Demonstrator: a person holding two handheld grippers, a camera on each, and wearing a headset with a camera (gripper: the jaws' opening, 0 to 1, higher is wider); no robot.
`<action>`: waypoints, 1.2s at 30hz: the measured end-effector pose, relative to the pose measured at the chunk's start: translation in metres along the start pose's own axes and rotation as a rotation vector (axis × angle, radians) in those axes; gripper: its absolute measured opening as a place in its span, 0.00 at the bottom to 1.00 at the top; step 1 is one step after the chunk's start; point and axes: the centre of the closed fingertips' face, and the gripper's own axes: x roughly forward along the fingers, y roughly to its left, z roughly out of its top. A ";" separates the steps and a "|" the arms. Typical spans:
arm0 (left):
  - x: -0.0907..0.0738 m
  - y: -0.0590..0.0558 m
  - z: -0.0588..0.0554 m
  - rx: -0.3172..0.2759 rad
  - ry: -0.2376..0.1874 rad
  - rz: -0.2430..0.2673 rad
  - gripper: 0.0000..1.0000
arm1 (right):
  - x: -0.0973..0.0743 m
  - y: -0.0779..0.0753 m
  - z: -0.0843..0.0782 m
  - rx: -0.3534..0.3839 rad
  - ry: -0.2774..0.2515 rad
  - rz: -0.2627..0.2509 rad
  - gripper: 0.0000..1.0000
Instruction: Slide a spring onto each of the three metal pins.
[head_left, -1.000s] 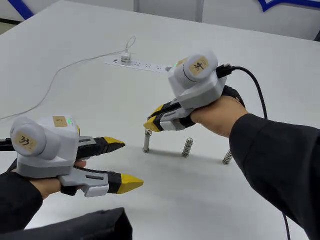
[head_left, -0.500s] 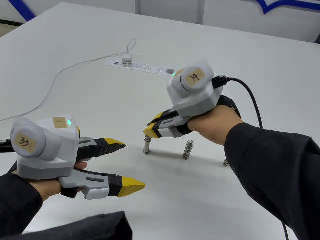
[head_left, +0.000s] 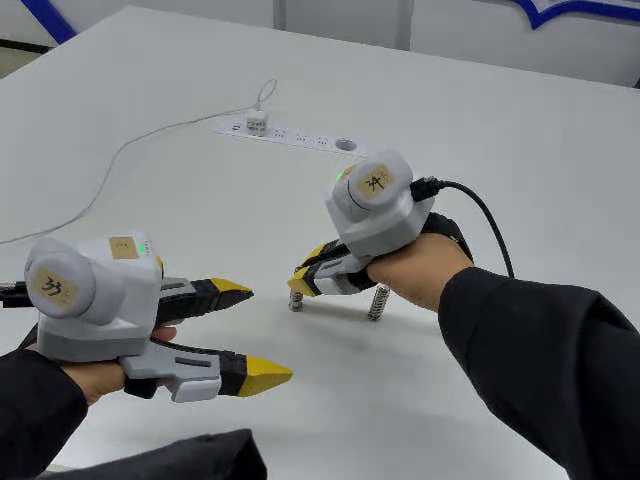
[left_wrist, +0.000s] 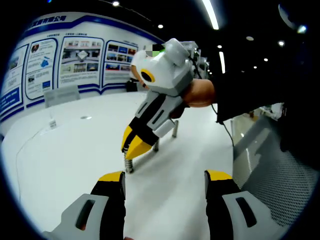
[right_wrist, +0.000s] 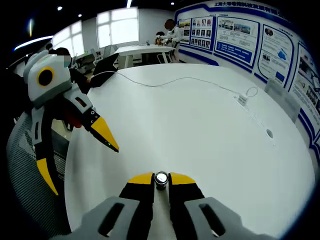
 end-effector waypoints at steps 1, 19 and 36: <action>0.000 0.000 0.000 0.000 0.000 0.000 0.66 | 0.001 0.000 -0.001 -0.001 0.002 0.000 0.12; -0.001 0.002 -0.003 -0.001 0.007 0.005 0.66 | -0.011 0.000 -0.011 -0.005 0.019 -0.029 0.16; -0.001 0.003 -0.003 0.000 0.007 0.008 0.66 | -0.069 0.000 -0.009 -0.004 -0.082 -0.096 0.18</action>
